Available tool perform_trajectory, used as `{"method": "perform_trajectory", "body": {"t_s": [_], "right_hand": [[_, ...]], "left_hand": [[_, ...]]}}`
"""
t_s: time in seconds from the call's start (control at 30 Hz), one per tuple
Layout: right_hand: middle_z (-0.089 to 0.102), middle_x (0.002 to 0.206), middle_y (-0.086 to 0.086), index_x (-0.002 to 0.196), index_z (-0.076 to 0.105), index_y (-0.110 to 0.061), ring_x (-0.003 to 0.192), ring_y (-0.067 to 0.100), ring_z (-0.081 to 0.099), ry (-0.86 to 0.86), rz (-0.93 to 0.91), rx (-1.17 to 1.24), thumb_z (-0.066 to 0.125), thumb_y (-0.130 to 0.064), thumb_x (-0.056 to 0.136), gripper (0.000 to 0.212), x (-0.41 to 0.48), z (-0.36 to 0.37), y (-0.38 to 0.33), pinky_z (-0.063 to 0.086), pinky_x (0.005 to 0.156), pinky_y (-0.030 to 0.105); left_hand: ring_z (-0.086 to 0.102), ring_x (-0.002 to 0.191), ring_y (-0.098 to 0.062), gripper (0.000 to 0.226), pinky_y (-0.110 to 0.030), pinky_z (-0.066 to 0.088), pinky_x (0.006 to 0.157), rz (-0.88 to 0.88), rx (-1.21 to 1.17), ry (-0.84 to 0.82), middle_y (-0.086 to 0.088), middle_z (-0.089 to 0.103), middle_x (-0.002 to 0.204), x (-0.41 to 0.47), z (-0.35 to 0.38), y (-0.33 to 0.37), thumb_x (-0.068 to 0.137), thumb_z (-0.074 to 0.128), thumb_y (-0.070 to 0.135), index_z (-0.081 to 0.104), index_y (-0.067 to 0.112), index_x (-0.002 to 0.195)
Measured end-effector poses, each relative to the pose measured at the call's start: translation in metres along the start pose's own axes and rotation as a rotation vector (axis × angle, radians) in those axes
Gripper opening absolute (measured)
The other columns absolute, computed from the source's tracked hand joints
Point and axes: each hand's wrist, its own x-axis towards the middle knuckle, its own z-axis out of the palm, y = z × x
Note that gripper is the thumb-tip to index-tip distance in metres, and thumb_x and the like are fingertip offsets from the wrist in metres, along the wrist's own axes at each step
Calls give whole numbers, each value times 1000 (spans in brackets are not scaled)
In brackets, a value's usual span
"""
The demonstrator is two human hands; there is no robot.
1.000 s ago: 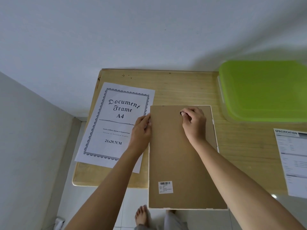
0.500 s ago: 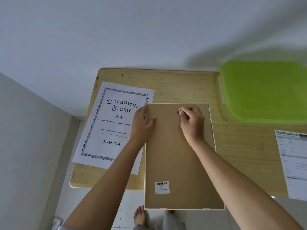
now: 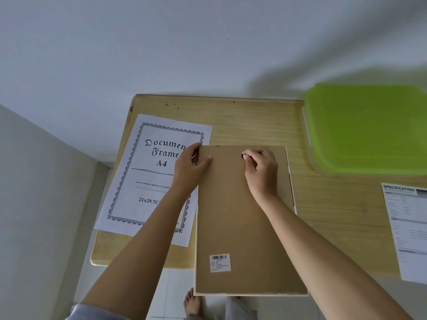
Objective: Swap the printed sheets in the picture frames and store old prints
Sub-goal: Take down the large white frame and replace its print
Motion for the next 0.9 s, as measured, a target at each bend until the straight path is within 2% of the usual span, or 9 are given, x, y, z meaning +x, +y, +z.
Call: {"method": "perform_trajectory", "body": {"t_s": [0.27,0.4,0.47,0.57,0.67,0.7,0.8,0.9], "right_hand": [[63,79,5,76,69,-5,80,24,56,13,23,22,55,7,79,19,3,2,-1,41,69,20],[64,78,5,78,70,-7,80,23,57,16,31,27,57,5,79,18,6,3,-4,40,71,18],[65,79,4,78,71,-7,80,23,58,23,32,17,58,4,79,17,7,4,-3,40,73,18],[65,80,3,81,71,-8,81,22,58,3,49,15,59,3,80,16,7,3,-2,38,73,14],[65,83,5,86,72,-10,81,21,59,-42,65,38,61,-1,81,15,9,-3,-2,37,72,4],[65,85,6,90,72,-9,81,20,60,-43,63,43,62,-2,82,14,9,-8,0,39,74,5],[63,91,4,98,69,-7,82,20,61,37,98,50,63,-7,84,15,7,-32,12,48,76,18],[64,96,9,101,68,-4,84,16,59,138,249,5,64,-8,83,19,-2,-59,31,42,78,11]], "left_hand": [[56,101,-4,41,-9,41,82,-24,-40,-10,7,60,111,5,-3,-1,82,68,23,55,20,121],[56,92,-1,38,-13,45,78,-35,-107,0,3,60,109,10,-5,1,82,68,17,57,19,117],[57,92,-3,36,-19,48,82,-40,-139,8,2,60,109,12,-5,1,81,69,15,58,19,115],[58,92,-4,35,-24,49,87,-55,-167,26,4,61,106,12,-3,-1,79,70,12,59,20,112],[58,89,-1,35,-18,48,85,-47,-156,50,5,62,103,11,-2,0,79,70,11,60,18,112],[57,88,0,35,-17,48,84,-45,-151,56,4,62,102,11,-2,1,79,70,11,60,18,112],[58,90,-4,34,-21,49,87,-45,-158,55,1,62,102,10,-2,2,80,69,9,60,16,112],[59,92,-8,34,-28,50,91,-51,-164,52,0,62,100,11,-2,2,80,69,9,60,17,111]]}}
